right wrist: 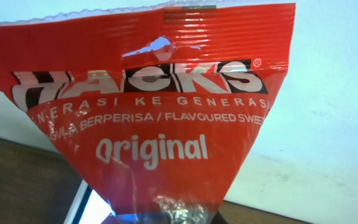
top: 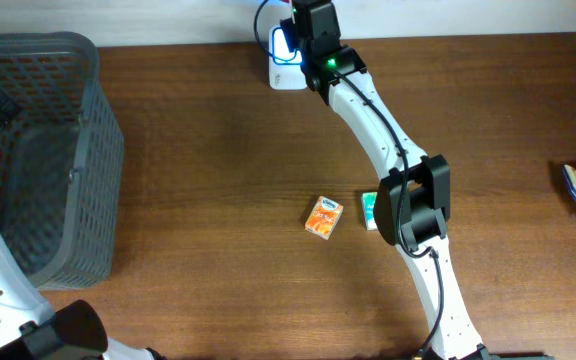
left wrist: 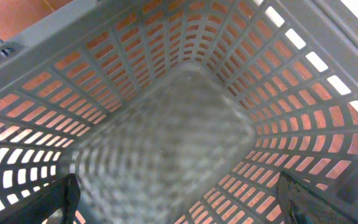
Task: Scan the item barcode
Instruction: 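Hold the red candy bag barcode in front of the scanner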
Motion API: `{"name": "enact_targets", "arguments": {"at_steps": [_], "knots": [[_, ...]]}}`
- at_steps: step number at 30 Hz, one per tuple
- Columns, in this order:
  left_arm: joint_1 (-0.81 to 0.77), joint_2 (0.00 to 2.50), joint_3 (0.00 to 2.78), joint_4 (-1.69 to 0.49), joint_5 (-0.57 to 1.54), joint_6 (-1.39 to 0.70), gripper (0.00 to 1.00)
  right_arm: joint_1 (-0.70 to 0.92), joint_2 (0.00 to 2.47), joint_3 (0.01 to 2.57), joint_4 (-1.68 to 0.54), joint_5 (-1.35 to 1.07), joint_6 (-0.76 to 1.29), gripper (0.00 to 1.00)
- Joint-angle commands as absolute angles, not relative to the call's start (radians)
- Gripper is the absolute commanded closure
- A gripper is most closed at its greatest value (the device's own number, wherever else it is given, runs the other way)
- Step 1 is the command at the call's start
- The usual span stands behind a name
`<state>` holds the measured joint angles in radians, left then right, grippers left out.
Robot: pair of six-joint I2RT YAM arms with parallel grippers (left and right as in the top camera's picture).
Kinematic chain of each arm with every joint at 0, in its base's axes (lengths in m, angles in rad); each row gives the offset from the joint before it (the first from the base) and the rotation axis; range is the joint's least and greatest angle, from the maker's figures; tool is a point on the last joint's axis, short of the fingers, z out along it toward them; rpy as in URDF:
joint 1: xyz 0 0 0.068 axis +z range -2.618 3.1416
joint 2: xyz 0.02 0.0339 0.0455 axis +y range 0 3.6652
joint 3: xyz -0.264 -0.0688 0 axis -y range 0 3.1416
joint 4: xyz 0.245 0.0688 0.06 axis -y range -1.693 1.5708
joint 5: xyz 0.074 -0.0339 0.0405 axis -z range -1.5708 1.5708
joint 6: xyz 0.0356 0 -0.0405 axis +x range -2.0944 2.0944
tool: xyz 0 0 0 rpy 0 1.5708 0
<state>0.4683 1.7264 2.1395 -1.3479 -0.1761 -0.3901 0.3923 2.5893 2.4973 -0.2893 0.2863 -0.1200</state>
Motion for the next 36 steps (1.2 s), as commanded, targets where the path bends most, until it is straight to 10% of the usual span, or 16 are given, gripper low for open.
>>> {"name": "enact_targets", "arguments": {"at_steps": [1,36], "knots": [[0.474,1.729,2.144,-1.349,-0.179,-0.4,0.01,0.399,2.593,2.51,-0.28,0.235,-0.118,0.96],[0.474,1.729,2.144,-1.349,-0.179,-0.4,0.01,0.39,2.642,2.504,-0.309,0.168,-0.059,0.96]]}}
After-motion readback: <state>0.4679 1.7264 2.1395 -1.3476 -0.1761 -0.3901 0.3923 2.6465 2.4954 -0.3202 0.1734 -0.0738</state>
